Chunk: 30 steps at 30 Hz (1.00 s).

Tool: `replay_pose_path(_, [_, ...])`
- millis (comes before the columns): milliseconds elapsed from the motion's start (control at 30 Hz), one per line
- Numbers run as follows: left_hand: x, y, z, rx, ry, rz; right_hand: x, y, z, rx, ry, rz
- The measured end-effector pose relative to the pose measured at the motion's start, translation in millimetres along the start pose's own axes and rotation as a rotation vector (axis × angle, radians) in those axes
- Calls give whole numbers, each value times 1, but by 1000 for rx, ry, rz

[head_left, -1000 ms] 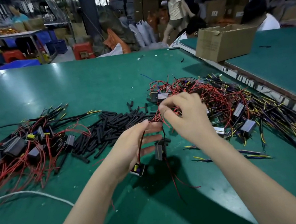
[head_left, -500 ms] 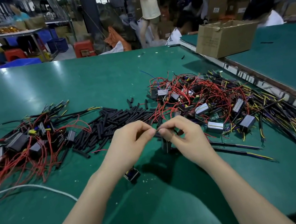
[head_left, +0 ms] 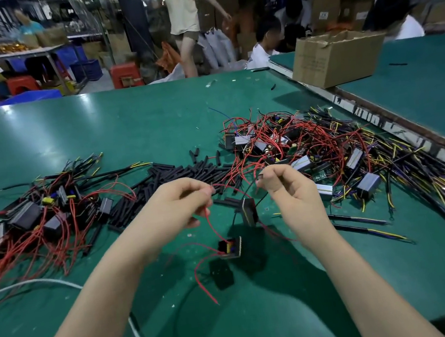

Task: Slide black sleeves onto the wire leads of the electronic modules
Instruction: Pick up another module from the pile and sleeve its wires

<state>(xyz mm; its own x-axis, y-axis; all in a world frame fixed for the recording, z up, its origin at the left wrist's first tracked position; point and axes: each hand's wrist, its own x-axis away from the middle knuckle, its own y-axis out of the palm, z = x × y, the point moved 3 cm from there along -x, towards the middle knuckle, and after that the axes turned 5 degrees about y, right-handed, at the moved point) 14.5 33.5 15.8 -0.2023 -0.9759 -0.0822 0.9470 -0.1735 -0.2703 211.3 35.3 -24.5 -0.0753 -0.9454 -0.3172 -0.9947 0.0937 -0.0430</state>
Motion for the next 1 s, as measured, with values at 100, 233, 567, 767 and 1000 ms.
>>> replay_pose_path(100, [4,4,1,700,-210,48,-2,-4,1,-124,45,30])
replay_pose_path(233, [11,8,7,1001,-202,-35,-3,-1,5,-77,109,77])
replay_pose_path(567, [4,29,-9,117,118,144,-7,54,6,-474,264,-121])
replay_pose_path(767, [-4,41,-30,12,154,338,5,52,10,-455,274,-150])
replay_pose_path(1000, [-2,44,-37,-115,276,490,17,51,-5,-106,33,-166])
